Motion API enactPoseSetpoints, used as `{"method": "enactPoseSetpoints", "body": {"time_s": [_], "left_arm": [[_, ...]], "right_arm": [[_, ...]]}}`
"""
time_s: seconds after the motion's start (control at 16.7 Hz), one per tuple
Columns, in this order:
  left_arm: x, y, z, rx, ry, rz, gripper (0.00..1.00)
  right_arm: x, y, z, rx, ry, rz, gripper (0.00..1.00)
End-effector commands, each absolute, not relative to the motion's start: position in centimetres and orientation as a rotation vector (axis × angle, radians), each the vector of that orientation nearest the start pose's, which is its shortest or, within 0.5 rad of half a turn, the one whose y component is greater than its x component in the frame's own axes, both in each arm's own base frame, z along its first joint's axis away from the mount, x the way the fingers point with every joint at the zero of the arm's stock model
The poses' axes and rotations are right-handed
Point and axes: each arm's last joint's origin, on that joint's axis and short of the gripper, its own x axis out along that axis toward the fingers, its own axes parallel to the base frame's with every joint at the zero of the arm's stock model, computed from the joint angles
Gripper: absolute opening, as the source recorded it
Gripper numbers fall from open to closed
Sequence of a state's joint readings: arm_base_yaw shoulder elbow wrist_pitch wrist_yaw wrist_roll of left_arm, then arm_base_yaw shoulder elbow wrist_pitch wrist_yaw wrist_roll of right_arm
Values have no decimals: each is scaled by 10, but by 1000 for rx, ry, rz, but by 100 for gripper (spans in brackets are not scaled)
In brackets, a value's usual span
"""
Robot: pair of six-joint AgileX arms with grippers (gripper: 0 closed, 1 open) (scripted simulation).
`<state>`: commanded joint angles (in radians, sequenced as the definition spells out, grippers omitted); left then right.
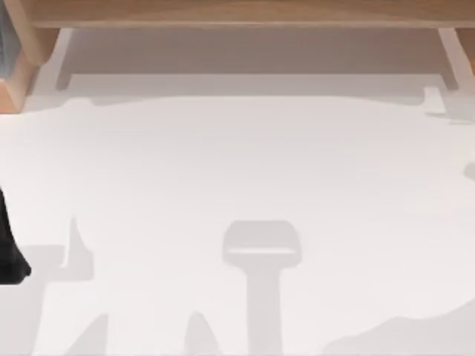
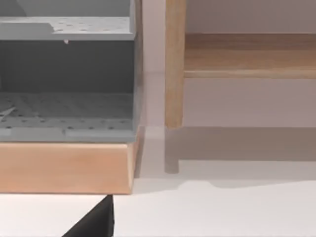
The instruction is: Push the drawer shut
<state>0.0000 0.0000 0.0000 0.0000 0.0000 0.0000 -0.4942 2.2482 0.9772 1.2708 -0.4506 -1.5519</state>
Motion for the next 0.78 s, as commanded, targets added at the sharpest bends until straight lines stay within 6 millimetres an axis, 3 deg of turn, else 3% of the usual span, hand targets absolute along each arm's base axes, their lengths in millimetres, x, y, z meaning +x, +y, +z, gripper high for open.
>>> {"method": "enactPoseSetpoints", "body": {"time_s": [0.3,0.78], "left_arm": [[106,-1,160,0,0,0,100],[106,-1,160,0,0,0,100]], "right_arm": [[376,-185,87,-1560,28,-11,0],[435,-185,88,-1561,23,-13,0]]}}
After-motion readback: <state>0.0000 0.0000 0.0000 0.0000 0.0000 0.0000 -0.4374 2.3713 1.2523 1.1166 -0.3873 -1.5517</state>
